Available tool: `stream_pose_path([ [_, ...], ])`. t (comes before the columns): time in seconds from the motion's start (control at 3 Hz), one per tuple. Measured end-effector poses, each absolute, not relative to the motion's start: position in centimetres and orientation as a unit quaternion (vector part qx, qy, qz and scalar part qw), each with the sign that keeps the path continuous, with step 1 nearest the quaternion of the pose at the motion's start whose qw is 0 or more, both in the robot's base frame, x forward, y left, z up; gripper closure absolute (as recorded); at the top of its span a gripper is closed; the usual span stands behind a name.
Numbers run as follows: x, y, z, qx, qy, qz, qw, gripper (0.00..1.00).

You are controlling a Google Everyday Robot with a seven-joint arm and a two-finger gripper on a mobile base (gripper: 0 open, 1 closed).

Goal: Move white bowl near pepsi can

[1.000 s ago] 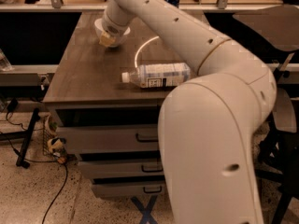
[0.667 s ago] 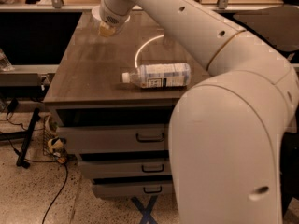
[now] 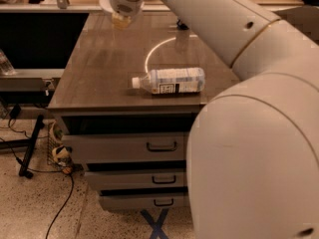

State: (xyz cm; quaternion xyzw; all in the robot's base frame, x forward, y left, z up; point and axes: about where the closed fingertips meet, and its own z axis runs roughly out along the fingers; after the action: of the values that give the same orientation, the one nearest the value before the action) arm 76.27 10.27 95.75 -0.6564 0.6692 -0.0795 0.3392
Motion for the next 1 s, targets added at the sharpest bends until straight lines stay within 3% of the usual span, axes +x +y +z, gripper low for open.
stream_pose_path([
  [0.33, 76.5, 9.2, 95.5, -0.647, 0.678, -0.082, 0.34, 1.0],
  [1.0, 79.5, -9.4, 97.2, -0.565, 0.741, -0.212, 0.295, 1.0],
])
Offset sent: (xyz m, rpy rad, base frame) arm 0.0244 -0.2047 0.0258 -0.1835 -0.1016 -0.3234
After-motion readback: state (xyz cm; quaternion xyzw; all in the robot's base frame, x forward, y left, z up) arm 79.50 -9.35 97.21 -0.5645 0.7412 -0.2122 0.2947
